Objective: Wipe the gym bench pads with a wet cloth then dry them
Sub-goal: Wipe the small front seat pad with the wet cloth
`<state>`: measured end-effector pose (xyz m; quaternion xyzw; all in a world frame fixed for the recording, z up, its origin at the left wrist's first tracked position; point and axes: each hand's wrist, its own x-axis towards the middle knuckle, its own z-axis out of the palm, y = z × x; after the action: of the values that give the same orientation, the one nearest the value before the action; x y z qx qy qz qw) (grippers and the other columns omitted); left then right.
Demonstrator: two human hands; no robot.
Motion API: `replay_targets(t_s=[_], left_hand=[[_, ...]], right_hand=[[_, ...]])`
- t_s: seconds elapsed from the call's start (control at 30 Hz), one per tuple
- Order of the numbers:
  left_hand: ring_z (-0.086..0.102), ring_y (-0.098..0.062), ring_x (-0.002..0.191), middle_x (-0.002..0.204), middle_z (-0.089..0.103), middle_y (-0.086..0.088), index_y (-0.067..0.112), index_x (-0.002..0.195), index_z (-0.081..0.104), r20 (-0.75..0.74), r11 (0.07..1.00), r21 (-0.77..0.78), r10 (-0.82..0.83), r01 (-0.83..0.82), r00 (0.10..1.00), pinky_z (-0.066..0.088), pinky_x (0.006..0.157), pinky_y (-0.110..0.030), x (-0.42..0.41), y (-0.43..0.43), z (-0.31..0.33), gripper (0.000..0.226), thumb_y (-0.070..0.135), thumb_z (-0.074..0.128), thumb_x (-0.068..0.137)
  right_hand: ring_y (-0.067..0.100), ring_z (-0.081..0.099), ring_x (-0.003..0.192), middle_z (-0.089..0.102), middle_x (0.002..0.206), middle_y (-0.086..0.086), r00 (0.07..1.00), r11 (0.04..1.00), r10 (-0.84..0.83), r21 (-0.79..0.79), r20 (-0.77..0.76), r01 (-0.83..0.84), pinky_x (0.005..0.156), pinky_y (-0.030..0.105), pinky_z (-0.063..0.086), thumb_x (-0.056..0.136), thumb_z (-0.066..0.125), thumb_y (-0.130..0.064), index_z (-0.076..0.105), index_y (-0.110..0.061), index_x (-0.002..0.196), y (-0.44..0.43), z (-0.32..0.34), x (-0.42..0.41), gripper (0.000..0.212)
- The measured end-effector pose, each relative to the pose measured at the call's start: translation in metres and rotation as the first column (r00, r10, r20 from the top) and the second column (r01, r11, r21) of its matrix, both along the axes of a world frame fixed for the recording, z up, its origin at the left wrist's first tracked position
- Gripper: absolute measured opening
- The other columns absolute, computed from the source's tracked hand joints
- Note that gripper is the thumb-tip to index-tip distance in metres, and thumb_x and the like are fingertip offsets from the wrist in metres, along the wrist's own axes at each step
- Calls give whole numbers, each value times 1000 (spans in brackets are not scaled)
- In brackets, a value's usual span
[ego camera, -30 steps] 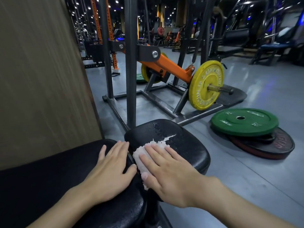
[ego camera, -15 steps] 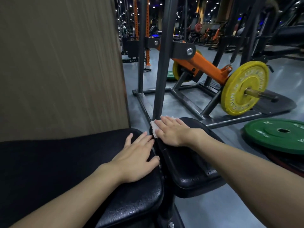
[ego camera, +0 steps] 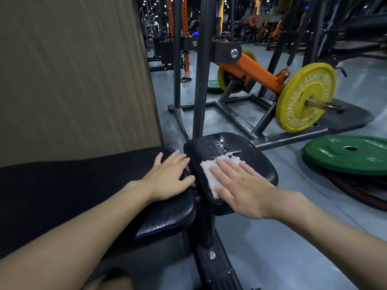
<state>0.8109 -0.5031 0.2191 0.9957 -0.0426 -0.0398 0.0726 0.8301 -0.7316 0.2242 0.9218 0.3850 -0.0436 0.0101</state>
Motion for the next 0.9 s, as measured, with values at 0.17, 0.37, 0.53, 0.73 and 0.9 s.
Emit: replay_targets(t_s=[0.17,0.37,0.53,0.73,0.9], left_hand=[[-17,-13,150,166,-2,0,14,158,4,-124,1000,-20,-18,16,992,-12,118,-57,-8,-7,3,115,85,40,75],[-25,-10,147,165,-12,-1,13,156,-8,-155,999,28,-37,42,987,-15,116,-58,-7,-6,-2,141,99,39,55],[-24,-7,147,166,-11,1,14,157,-6,-119,999,10,-38,39,992,-16,117,-57,-6,-4,-6,144,102,35,50],[-23,-7,147,166,-10,1,14,157,-6,-116,999,20,-34,36,993,-16,117,-56,-7,-5,-4,144,102,32,49],[-24,-7,147,166,-11,1,13,157,-7,-120,999,35,-37,41,992,-16,116,-57,-8,-6,-2,141,101,33,54]], right_hand=[[12,-10,151,-7,166,-3,1000,1000,-21,13,-19,21,121,36,-5,89,-8,-56,-1,-26,157,-5,1,6,74],[15,-10,152,-7,166,0,988,990,-140,-6,-68,140,122,40,-6,104,13,-44,2,-26,158,41,2,80,58],[16,-6,152,-1,167,2,972,976,-214,17,-96,217,122,44,-4,101,12,-49,7,-28,157,67,-4,145,60],[17,-1,152,6,166,2,984,983,-172,60,-44,175,122,44,2,101,14,-46,13,-27,155,43,-9,120,58],[19,6,149,16,160,1,986,997,-71,44,153,65,119,36,8,97,2,-45,18,-24,150,-19,-6,42,59]])
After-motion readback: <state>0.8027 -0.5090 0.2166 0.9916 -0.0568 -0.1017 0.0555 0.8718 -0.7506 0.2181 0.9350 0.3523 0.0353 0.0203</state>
